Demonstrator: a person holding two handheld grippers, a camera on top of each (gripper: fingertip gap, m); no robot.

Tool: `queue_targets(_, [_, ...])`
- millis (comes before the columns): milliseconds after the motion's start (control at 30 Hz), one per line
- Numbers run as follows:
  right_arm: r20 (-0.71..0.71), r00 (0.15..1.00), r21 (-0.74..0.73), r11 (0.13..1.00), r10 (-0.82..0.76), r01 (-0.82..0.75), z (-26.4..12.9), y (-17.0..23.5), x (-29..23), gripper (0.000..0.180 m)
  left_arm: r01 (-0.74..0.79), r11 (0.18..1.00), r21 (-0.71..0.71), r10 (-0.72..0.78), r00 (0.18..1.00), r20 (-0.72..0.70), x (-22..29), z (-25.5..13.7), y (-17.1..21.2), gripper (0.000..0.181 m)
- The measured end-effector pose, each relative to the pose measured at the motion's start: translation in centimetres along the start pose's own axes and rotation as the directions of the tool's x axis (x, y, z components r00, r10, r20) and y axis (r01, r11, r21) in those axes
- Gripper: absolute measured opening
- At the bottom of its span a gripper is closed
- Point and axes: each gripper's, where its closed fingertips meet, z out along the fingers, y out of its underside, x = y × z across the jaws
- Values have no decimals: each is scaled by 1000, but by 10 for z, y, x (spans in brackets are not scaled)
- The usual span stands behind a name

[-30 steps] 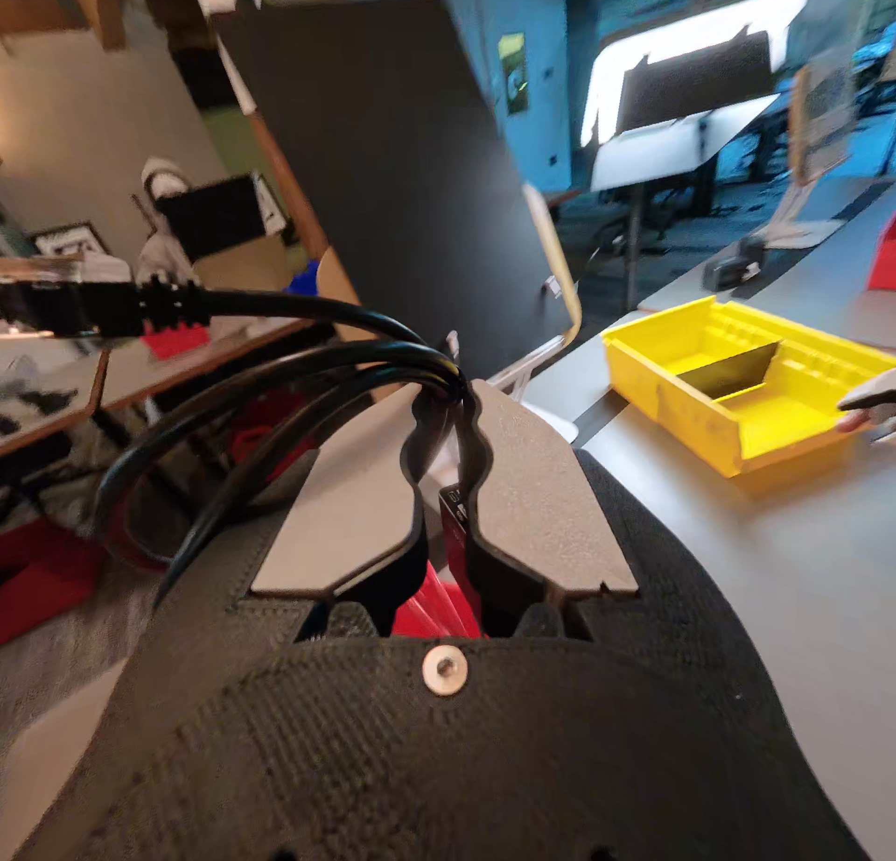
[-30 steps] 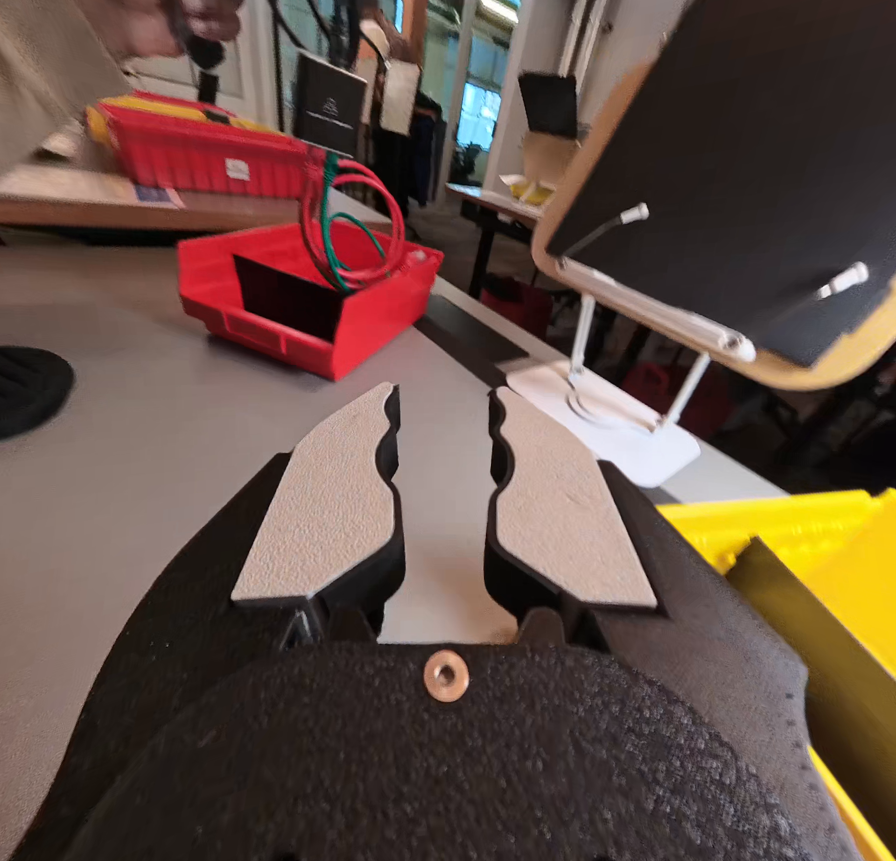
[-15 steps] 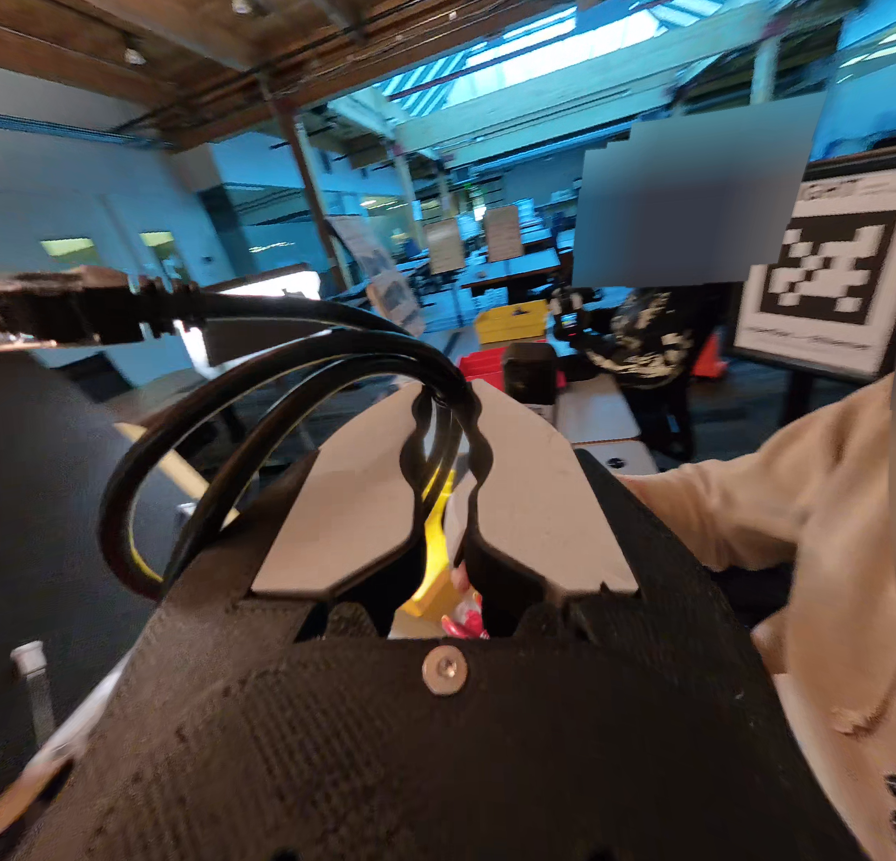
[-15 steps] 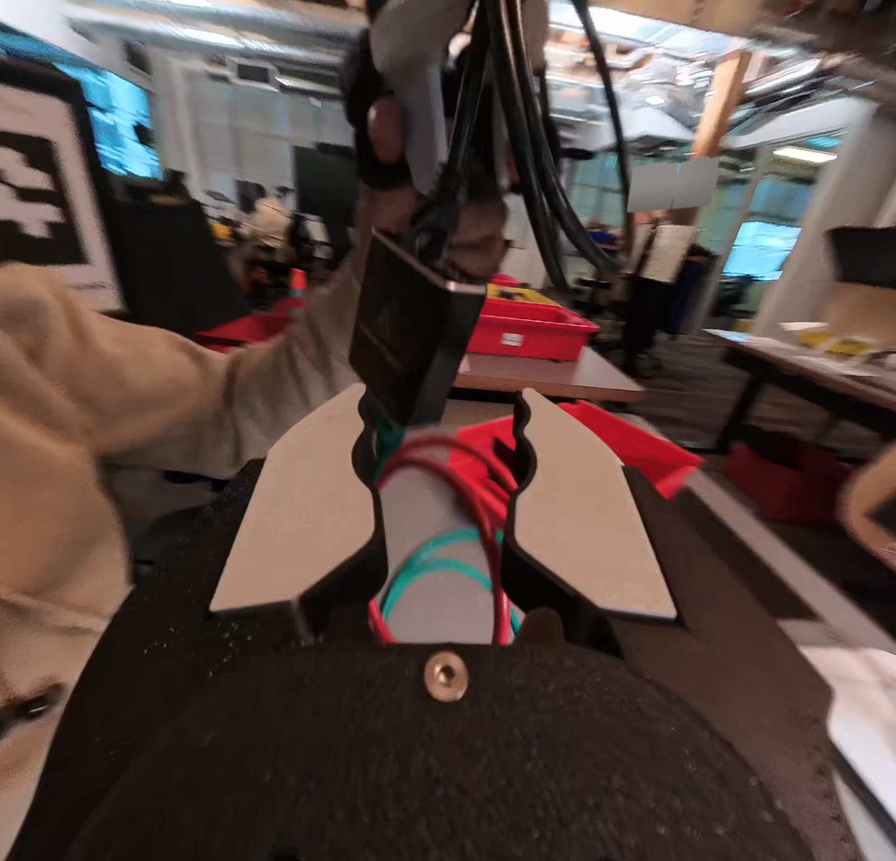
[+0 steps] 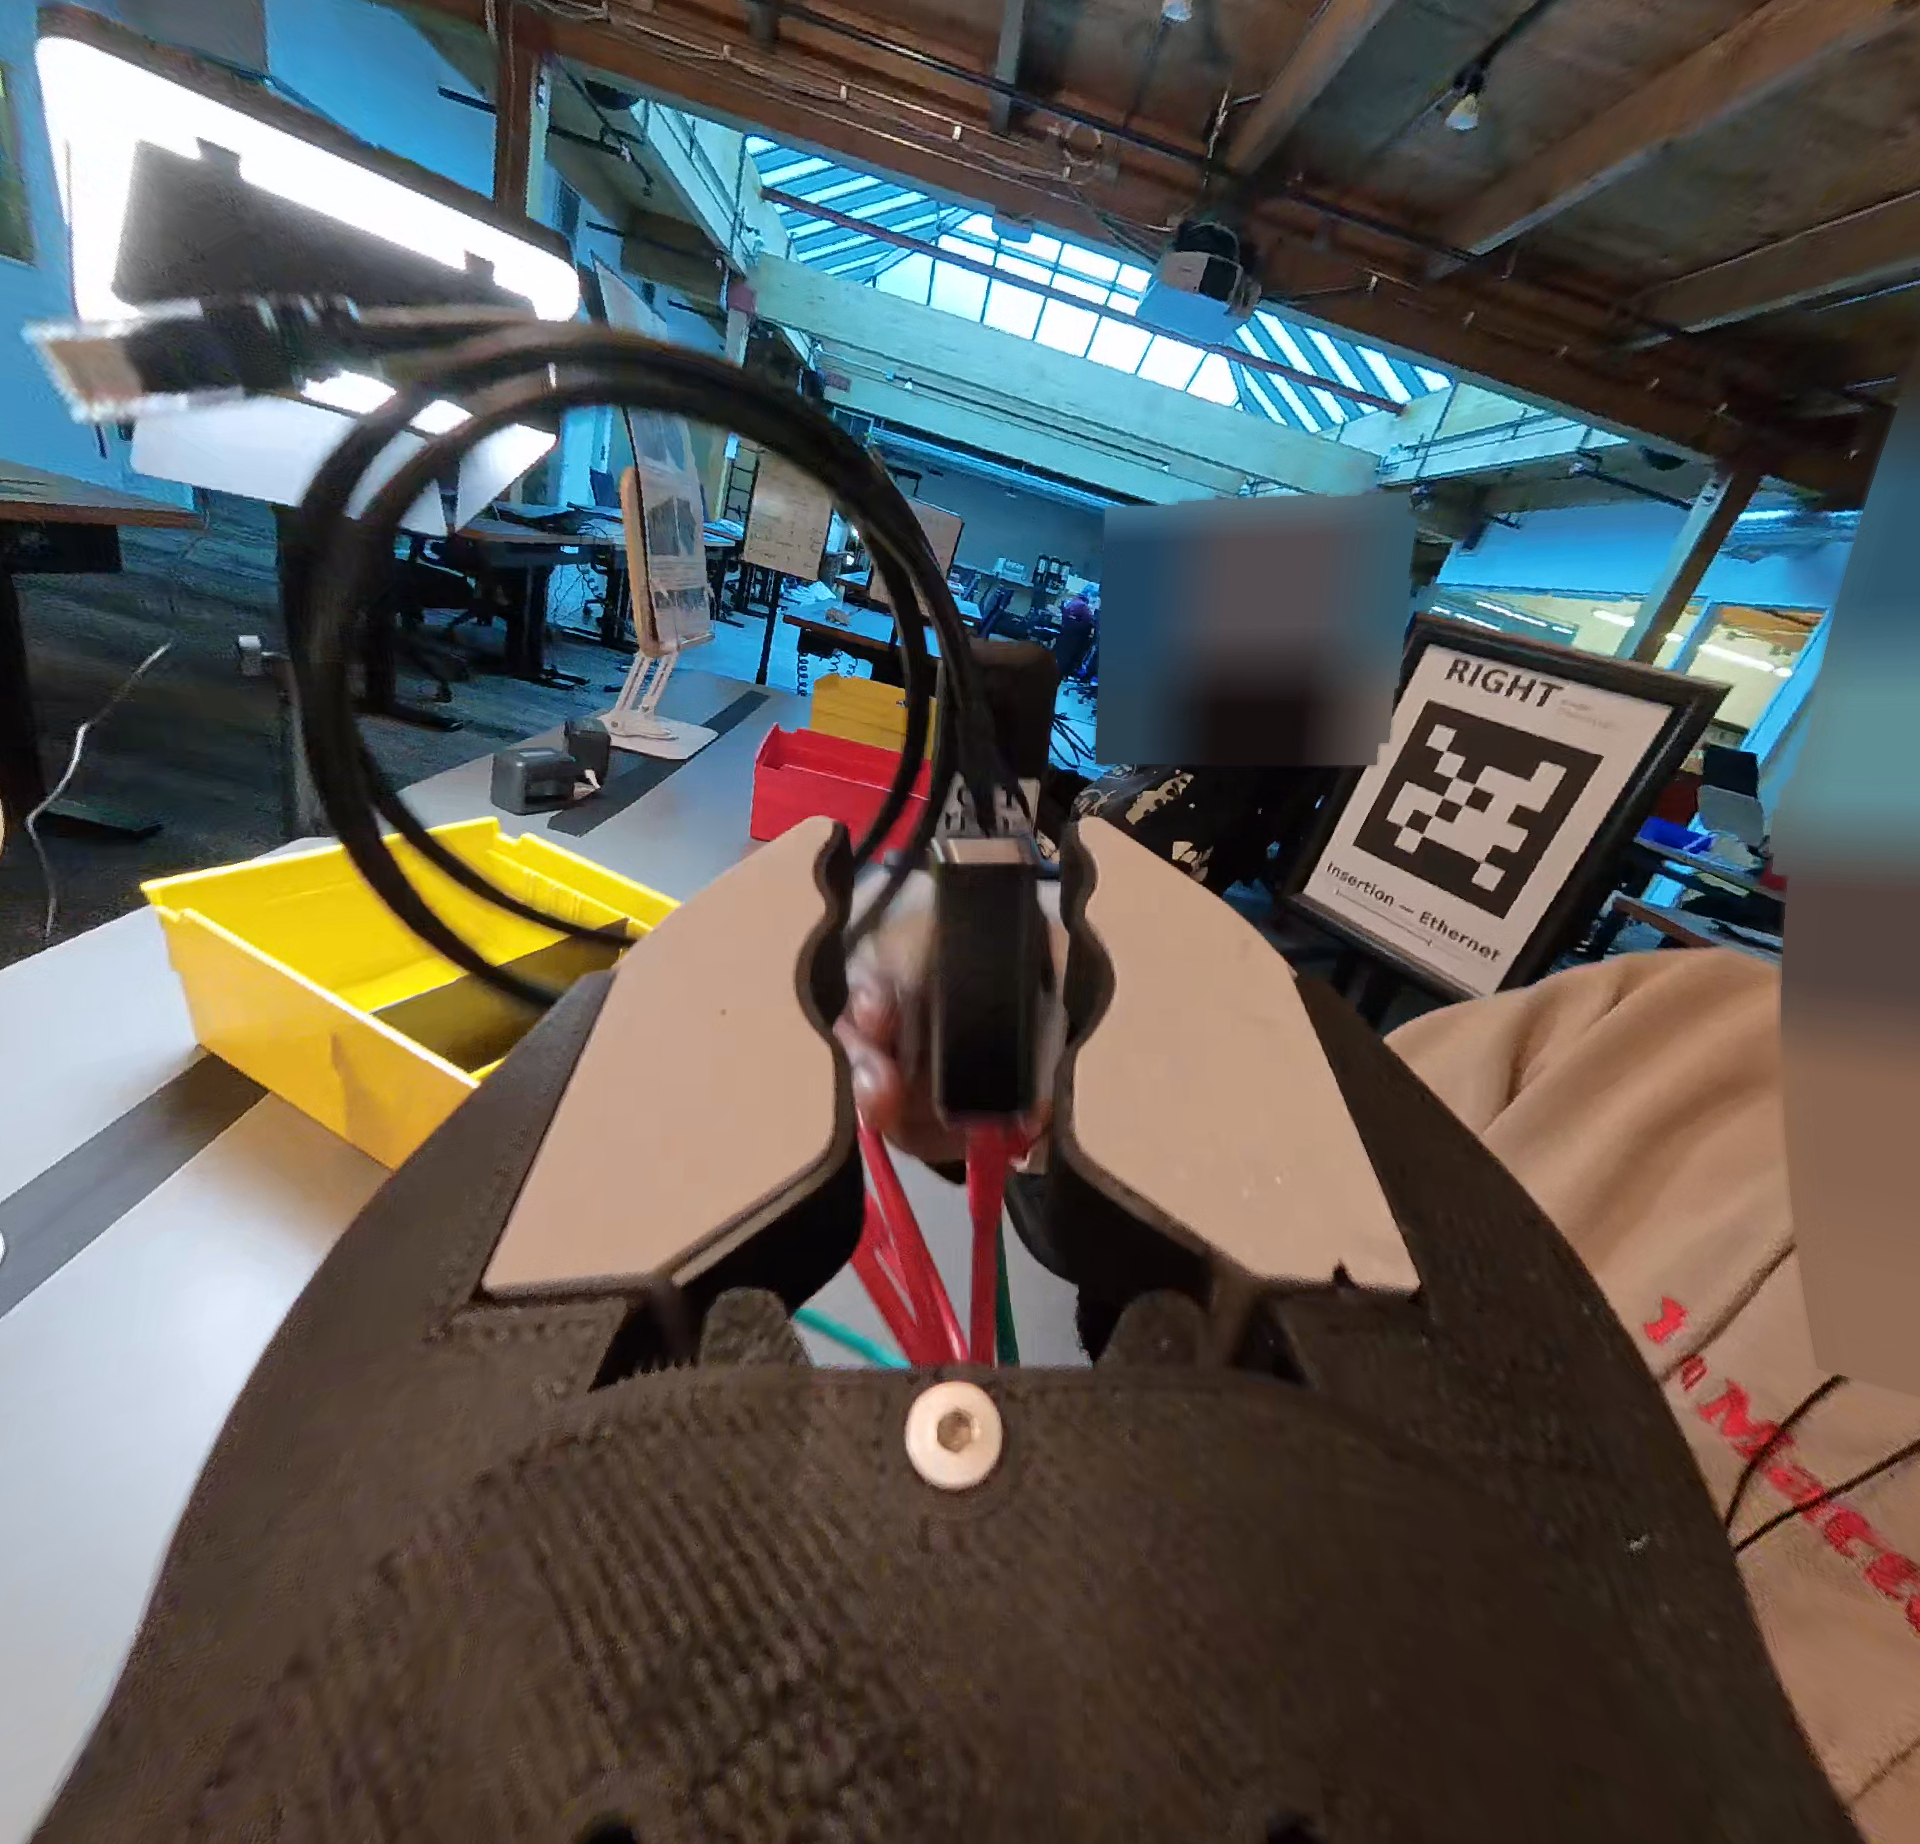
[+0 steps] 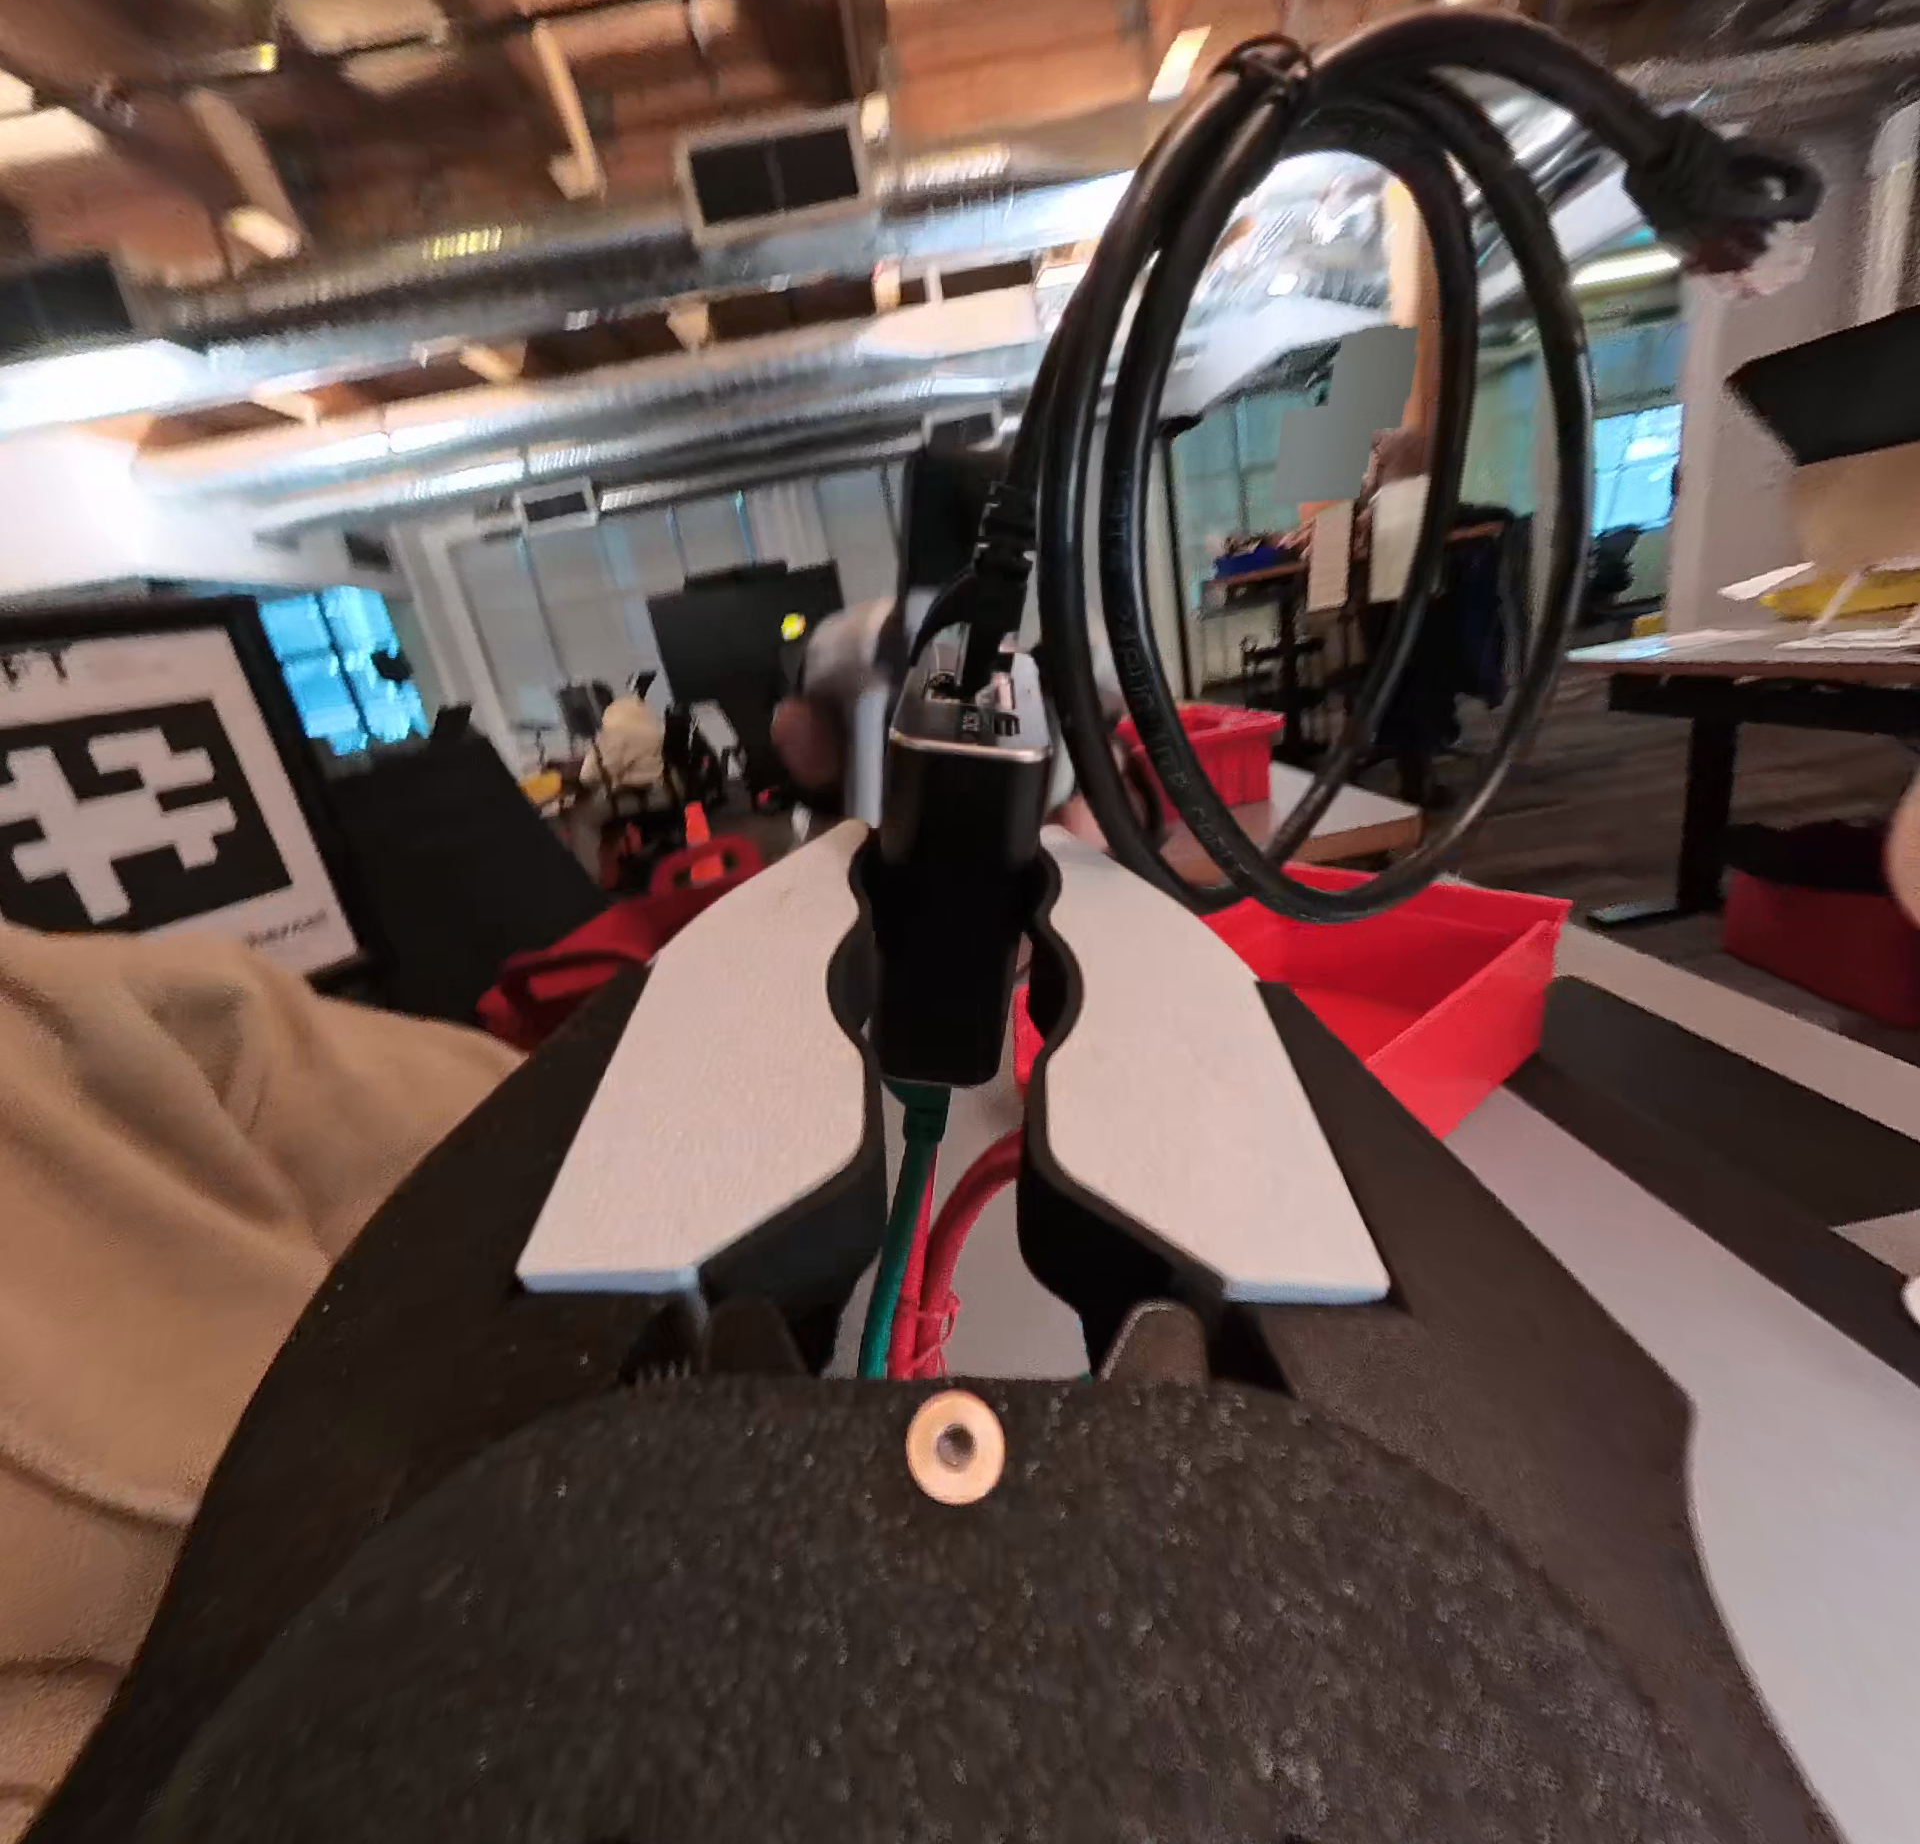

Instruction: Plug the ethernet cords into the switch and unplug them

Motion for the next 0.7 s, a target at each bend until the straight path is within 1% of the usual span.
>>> queue_targets(100, [-27, 998, 92, 995, 50, -48, -10, -13, 11, 25, -19, 999, -32, 19, 1000, -19, 0, 1, 27, 43])
queue_targets(200, [-37, 995, 184, 979, 95, -86, -12, -15, 19, 25, -50, 995, -87, 49, 999, -13, -2, 15, 46, 46])
queue_targets(233, [-34, 994, 201, 975, 105, -96, -12, -13, 20, 25, -65, 994, -93, 65, 998, 4, -3, 18, 50, 48])
queue_targets(267, [-35, 993, 201, 974, 116, -107, -10, -8, 22, 25, -86, 991, -100, 91, 995, 46, -8, 20, 52, 45])
queue_targets(333, [-39, 992, 177, 977, 124, -115, -6, 0, 25, 25, -121, 986, -115, 136, 982, 129, -21, 17, 55, 29])
queue_targets(433, [-48, 991, 130, 985, 122, -115, -3, 9, 29, 25, -61, 989, -138, 79, 989, 124, -26, 11, 59, 27])
queue_targets(500, [-49, 994, 53, 994, 101, -99, -2, 16, 29, 25, -71, 984, -166, 91, 989, 116, -26, 6, 61, 26])
queue_targets(600, [-50, 999, -80, 997, 12, -16, -7, 23, 28, 29, -89, 977, -193, 111, 988, 108, -24, -1, 58, 25])
queue_targets(700, [-57, 995, -139, 987, -83, 75, -15, 19, 26, 29, -62, 972, -225, 81, 994, 78, -19, -12, 55, 25])
